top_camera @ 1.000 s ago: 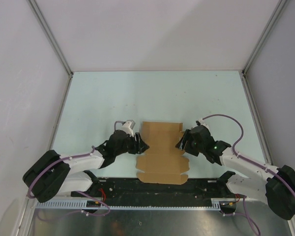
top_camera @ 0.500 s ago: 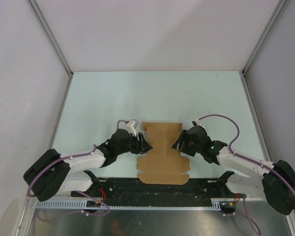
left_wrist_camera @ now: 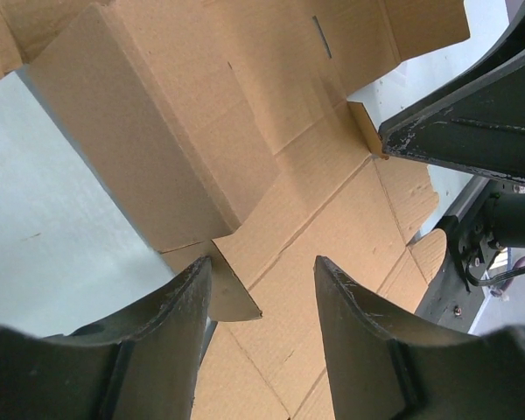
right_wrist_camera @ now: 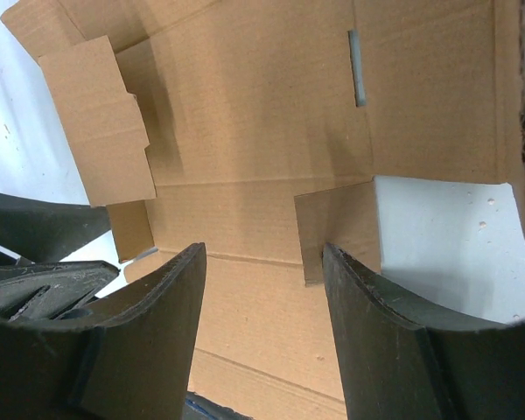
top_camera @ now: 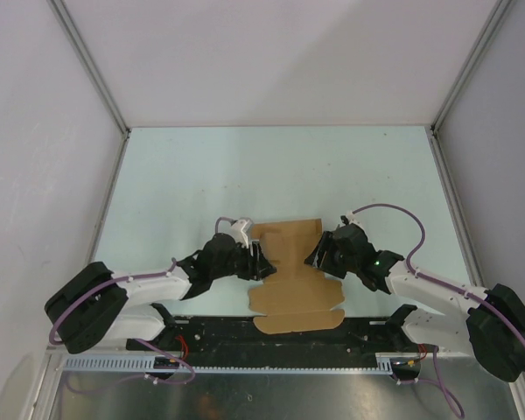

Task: Fold the paper box

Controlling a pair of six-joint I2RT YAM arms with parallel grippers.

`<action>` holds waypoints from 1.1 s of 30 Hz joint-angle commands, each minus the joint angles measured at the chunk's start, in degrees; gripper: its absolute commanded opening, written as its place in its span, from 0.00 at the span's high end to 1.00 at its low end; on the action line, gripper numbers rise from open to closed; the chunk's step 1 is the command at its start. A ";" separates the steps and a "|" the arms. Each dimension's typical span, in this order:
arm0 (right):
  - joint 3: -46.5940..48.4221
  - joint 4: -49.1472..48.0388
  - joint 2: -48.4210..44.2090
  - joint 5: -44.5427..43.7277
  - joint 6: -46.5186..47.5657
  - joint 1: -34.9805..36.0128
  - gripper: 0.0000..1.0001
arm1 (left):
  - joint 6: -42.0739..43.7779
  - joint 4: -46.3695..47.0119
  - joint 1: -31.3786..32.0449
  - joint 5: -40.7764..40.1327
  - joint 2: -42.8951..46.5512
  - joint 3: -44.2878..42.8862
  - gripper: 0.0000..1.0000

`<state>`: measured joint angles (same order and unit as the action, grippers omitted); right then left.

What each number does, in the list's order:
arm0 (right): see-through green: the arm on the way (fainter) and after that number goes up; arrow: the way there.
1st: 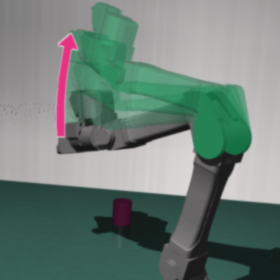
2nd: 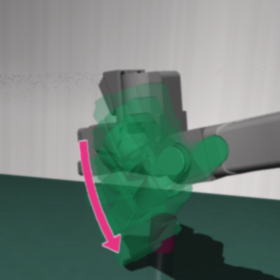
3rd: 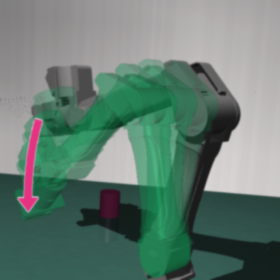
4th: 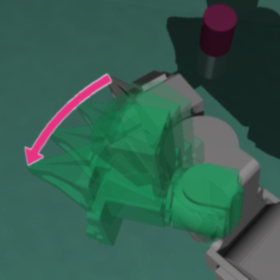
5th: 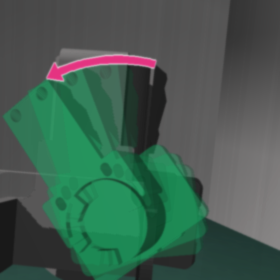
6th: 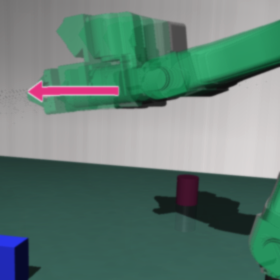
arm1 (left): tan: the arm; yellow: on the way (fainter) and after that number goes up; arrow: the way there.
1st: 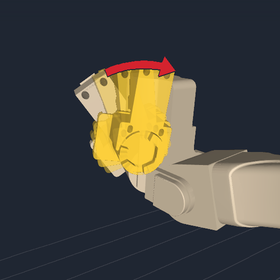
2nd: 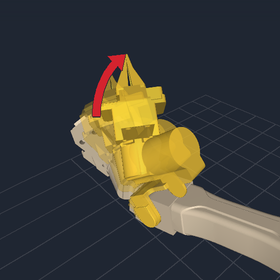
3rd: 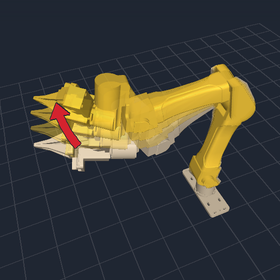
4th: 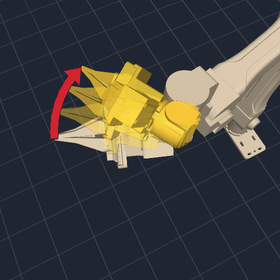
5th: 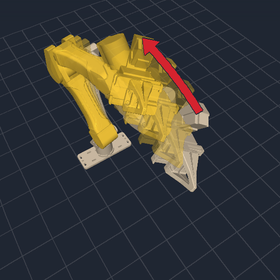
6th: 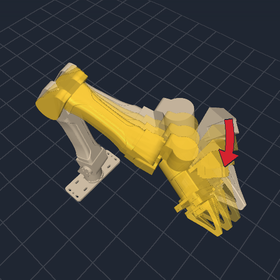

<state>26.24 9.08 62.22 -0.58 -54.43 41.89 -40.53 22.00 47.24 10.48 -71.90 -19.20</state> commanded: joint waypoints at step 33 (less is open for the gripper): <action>0.13 0.41 -1.31 -1.88 -0.06 0.74 0.39 | -1.13 -23.21 1.80 -6.87 21.54 2.41 0.37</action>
<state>26.24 9.54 61.60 -1.15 -54.43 42.33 -42.02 3.18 48.58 5.69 -51.99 -17.15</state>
